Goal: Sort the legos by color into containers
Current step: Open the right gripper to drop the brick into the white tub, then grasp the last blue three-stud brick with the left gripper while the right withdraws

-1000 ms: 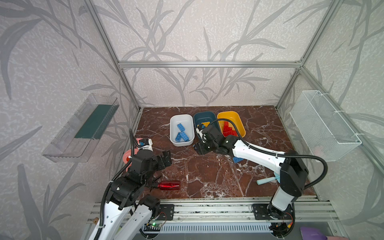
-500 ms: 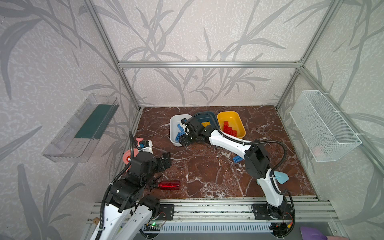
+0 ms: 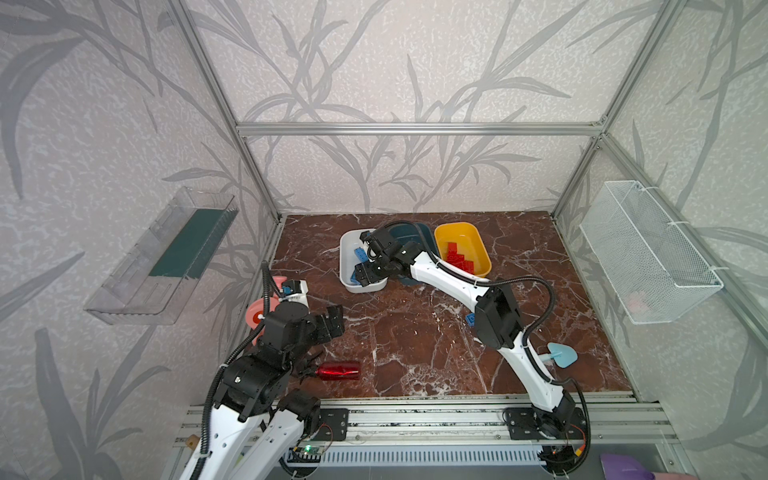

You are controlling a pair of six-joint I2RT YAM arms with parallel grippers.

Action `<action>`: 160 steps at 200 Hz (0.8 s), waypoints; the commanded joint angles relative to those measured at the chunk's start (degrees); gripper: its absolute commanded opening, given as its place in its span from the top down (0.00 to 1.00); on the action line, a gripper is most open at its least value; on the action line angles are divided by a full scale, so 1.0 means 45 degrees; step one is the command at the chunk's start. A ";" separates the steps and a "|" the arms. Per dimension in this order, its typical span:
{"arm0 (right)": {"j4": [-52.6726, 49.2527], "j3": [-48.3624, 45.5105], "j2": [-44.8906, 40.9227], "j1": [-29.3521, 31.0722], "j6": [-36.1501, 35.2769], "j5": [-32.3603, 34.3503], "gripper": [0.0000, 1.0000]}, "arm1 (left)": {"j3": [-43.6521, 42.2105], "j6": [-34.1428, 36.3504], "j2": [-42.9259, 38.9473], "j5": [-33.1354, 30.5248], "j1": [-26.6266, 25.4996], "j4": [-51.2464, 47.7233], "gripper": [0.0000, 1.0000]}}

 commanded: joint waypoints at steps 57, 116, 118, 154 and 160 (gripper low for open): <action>0.0317 -0.1657 -0.3165 -0.0826 -0.0125 -0.0533 0.13 | 0.0238 0.0192 0.1939 0.0569 -0.1046 0.0560 0.03; 0.3147 -0.9075 -0.9328 -0.3111 0.0486 -0.0648 0.11 | 0.1352 -0.1365 0.6403 -0.1709 -0.4945 0.1952 0.03; 0.3156 -0.9307 -0.9541 -0.3199 0.0496 -0.0625 0.11 | 0.1449 -0.1390 0.6597 -0.1734 -0.5024 0.1987 0.03; 0.3408 -1.2688 -1.3143 -0.5260 0.0818 -0.0867 0.09 | 0.2994 -0.0696 0.9835 -0.1654 -0.6445 0.3235 0.03; 0.3447 -1.3186 -1.3637 -0.5658 0.0919 -0.1027 0.08 | 0.3204 -0.0435 1.0317 -0.1394 -0.6537 0.3530 0.04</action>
